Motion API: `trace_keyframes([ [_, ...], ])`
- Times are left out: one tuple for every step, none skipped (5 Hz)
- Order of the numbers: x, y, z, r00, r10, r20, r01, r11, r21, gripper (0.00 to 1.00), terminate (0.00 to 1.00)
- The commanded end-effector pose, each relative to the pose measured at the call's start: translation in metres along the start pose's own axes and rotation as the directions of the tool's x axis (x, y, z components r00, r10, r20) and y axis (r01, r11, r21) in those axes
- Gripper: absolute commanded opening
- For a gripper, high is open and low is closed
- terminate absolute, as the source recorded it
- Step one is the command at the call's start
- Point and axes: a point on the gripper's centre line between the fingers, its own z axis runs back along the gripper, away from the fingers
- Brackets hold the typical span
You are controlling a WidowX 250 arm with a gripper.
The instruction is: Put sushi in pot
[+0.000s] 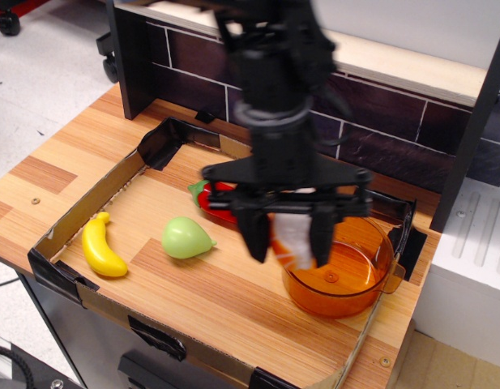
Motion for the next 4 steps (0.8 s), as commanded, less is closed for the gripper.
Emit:
trace_keyframes([
  [0.026,-0.018,-0.007,0.999,0.037,-0.021,-0.036,0.999,0.023,0.0,0.0],
  [0.029,-0.018,-0.02,0.999,0.036,-0.014,-0.035,0.998,0.05,0.0,0.0],
  [0.034,-0.017,-0.026,0.999,0.044,-0.008,-0.043,0.997,0.062,0.0,0.0],
  [0.035,-0.018,-0.028,0.999,0.049,-0.017,-0.047,0.997,0.068,1.0,0.0],
])
